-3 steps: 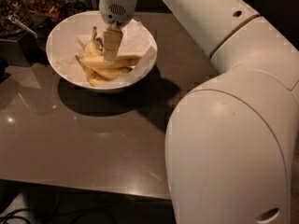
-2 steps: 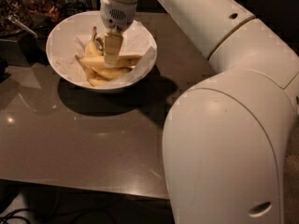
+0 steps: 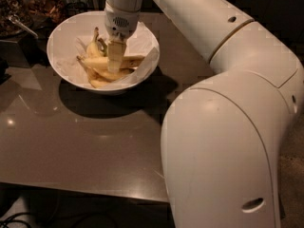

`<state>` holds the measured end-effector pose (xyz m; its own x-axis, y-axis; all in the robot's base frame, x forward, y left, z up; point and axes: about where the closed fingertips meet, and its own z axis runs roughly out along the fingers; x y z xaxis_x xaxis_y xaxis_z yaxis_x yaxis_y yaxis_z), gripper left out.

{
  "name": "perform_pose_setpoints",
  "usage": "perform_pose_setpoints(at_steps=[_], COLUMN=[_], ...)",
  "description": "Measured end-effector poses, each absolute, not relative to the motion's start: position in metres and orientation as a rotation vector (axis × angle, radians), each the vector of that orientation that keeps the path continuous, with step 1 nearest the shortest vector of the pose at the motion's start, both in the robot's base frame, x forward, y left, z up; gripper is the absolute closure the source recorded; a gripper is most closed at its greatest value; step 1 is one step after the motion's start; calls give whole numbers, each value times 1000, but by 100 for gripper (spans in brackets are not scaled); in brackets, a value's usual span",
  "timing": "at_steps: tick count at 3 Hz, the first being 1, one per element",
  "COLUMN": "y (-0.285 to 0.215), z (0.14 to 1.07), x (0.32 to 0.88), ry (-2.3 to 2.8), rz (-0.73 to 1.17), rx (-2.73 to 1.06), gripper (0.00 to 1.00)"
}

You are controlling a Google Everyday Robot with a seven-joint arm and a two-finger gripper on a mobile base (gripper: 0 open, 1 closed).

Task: Pick banana from white bowl

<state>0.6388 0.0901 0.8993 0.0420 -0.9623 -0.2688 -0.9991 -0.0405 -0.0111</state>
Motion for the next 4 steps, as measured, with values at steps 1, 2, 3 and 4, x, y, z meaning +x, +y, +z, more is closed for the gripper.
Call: perform_pose_setpoints(at_steps=[1, 2, 3, 4], y=[88, 88, 92, 88], z=[893, 893, 899, 919], x=[638, 638, 639, 622], ry=[2034, 2034, 2009, 1966], rz=[255, 255, 225, 153], rx=[-2130, -2130, -2102, -2073], gripper=[80, 99, 100, 100])
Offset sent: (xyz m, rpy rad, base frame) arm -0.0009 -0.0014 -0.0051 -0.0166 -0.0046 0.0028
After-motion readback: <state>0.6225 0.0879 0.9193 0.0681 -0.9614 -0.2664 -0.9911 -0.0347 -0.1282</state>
